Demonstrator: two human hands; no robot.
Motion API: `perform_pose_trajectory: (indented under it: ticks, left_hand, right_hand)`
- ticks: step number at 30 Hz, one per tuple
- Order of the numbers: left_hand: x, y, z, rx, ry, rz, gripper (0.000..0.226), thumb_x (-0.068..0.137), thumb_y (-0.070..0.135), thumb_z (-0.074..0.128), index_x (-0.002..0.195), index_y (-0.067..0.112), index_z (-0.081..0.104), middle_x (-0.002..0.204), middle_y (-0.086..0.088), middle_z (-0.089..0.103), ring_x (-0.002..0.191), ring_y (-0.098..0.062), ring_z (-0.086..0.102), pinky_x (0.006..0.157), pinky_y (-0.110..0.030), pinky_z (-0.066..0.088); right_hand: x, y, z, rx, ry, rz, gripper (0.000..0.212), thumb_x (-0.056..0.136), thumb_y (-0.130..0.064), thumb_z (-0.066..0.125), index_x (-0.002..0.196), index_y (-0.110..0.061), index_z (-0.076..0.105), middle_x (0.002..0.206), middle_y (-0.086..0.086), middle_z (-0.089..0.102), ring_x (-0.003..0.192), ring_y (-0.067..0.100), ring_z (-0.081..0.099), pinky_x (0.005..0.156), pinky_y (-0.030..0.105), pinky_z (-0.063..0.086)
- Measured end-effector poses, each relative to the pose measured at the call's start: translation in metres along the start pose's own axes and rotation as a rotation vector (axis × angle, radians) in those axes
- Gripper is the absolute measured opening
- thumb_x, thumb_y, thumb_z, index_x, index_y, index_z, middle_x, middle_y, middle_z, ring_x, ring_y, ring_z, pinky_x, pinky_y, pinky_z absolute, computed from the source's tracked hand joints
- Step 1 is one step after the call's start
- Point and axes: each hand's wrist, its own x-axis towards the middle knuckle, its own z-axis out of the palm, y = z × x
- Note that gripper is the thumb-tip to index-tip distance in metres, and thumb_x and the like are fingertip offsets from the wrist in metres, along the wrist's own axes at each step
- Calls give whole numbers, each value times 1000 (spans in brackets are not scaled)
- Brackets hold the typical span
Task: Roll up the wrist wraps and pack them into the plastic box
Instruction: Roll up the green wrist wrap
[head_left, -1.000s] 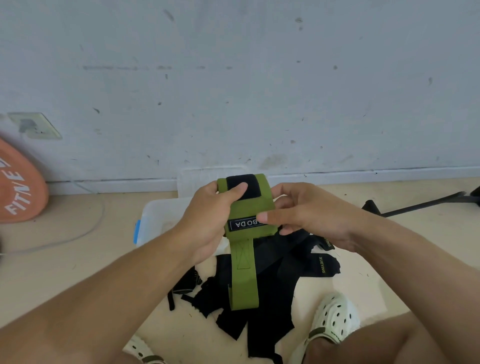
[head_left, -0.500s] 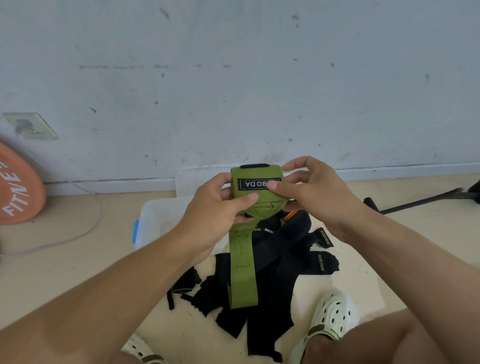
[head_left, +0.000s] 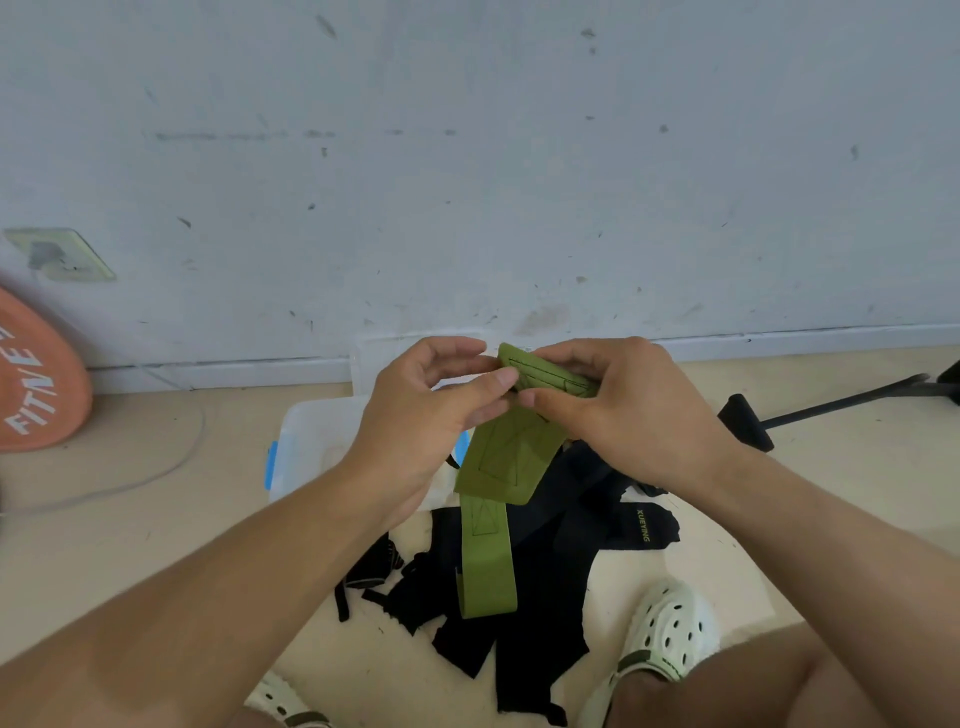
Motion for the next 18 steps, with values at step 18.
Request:
perform_pose_trajectory:
  ticks: [18]
  left_hand:
    - [-2,-3,-3,273,-203,156,17,94,21,72,110,20,74,101,-3,80,97,-21,77,93,-46,60]
  right_hand:
    - [6,0,-14,183,-75,-126,22,91,-27,76,113,-27,74,91,-17,77,83,1,72,73,14,52]
